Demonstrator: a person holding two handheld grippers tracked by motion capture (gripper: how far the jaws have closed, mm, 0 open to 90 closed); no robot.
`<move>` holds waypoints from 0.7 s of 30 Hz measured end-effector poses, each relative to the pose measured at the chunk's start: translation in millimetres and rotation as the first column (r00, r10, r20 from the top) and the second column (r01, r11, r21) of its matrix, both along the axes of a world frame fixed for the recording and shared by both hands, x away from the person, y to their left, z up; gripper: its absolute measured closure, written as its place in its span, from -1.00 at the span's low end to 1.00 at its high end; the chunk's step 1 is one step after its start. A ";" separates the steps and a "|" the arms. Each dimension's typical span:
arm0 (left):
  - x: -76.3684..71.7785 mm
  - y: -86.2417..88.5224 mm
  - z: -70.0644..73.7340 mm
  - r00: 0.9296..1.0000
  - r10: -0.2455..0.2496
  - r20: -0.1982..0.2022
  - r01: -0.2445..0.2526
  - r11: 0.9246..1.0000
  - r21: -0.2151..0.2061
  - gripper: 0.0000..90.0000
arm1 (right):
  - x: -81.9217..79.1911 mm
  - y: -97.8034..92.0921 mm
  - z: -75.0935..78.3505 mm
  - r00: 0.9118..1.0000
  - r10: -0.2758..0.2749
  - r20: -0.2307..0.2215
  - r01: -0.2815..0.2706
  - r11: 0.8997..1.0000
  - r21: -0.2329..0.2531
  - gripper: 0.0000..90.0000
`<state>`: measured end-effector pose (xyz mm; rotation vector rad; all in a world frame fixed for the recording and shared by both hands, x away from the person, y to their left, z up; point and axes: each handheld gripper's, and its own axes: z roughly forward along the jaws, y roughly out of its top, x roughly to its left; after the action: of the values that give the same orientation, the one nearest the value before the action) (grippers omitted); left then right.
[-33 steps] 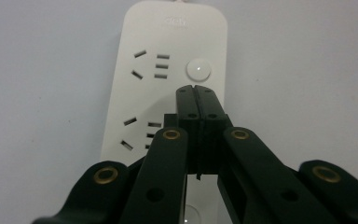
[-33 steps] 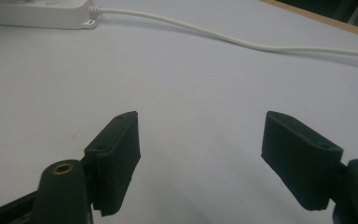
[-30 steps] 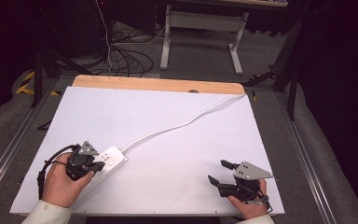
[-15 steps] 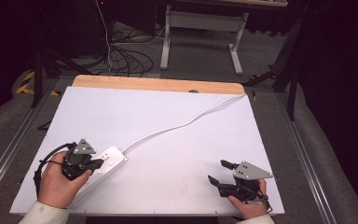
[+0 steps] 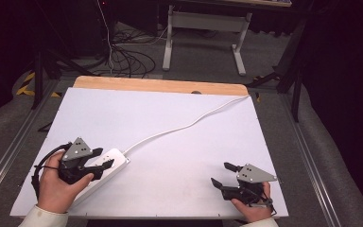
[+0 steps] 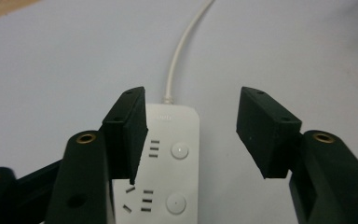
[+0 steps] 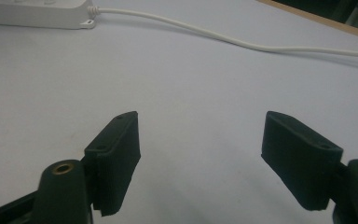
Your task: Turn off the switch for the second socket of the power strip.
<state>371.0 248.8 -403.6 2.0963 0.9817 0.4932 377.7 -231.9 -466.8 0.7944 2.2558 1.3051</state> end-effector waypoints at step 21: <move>-13.5 7.5 -15.1 0.972 -0.042 0.231 0.108 0.953 -0.282 -0.67 | -0.5 -1.3 0.8 1.000 0.005 0.006 -0.005 1.000 0.009 -0.37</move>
<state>357.5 256.3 -418.8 1.7633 0.7885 0.4979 377.2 -233.3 -466.0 0.7875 2.2497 1.3190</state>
